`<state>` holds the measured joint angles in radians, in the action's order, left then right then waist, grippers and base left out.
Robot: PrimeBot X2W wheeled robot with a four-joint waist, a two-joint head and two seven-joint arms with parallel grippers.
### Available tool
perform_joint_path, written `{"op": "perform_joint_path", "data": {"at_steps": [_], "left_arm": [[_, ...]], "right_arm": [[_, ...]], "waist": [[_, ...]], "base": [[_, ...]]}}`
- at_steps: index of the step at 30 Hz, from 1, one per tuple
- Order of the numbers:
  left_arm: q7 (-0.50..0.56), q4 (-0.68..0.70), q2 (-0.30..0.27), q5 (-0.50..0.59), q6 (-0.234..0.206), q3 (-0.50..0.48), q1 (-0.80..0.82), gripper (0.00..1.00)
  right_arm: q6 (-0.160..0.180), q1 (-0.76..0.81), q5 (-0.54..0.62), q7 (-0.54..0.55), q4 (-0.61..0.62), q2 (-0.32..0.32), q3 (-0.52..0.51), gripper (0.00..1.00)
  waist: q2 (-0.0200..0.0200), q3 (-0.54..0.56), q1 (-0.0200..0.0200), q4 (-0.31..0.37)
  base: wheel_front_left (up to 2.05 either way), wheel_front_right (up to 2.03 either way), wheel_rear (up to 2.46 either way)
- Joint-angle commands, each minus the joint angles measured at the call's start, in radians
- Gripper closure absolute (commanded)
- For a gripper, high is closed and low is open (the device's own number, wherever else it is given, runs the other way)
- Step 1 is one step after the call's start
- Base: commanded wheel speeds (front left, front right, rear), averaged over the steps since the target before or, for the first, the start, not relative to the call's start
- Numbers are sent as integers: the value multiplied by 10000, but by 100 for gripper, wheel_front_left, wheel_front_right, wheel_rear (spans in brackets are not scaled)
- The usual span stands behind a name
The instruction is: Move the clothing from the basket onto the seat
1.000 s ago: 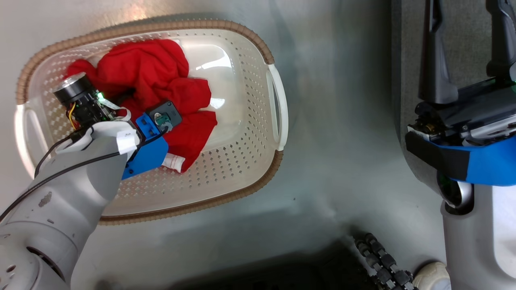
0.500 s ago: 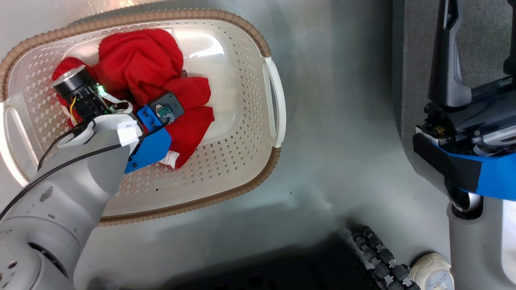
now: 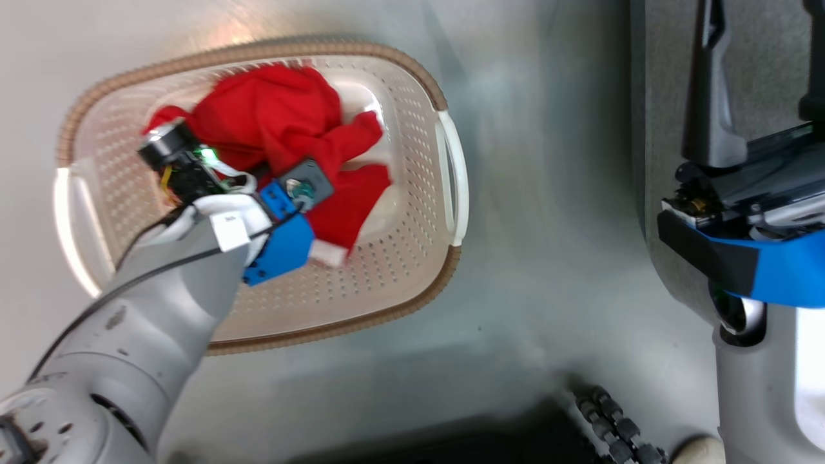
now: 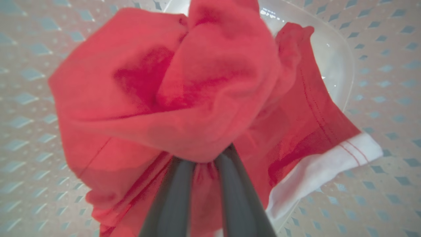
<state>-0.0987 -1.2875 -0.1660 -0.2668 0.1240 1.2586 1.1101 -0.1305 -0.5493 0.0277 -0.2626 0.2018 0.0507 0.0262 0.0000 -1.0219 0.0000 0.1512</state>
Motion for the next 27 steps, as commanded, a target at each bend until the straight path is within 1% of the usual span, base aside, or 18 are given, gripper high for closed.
{"op": "perform_joint_path", "data": {"at_steps": [1, 9, 14, 22, 27], "left_arm": [[-168, 13, 111, -54, 46, -31, -88, 100], [-973, 99, 650, -751, 55, -251, -683, 100], [-1313, 295, 818, -1210, 58, -261, -1150, 100], [-1618, 641, 931, -2108, 61, -468, -1901, 100], [-1677, 1081, 861, -2509, 62, -633, -2310, 100]], "right_arm": [[-5, 29, 72, -36, -123, -6, -8, 0], [-5, 190, 109, -34, -806, -5, -55, 0], [-5, 346, 182, -36, -1198, 10, -7, 0], [-5, 808, 117, -36, -1698, 146, 85, 0], [-5, 1180, 78, -36, -1962, 210, 43, 0]], "waist": [[0, 346, 0, -197], [0, 1605, 0, -575], [0, 2522, 0, -799], [0, 4053, 0, -1143], [0, 5023, 0, -1360]], "base": [[0, 0, 0], [0, 0, 0], [0, 0, 0], [0, 0, 0], [0, 0, 0]]}}
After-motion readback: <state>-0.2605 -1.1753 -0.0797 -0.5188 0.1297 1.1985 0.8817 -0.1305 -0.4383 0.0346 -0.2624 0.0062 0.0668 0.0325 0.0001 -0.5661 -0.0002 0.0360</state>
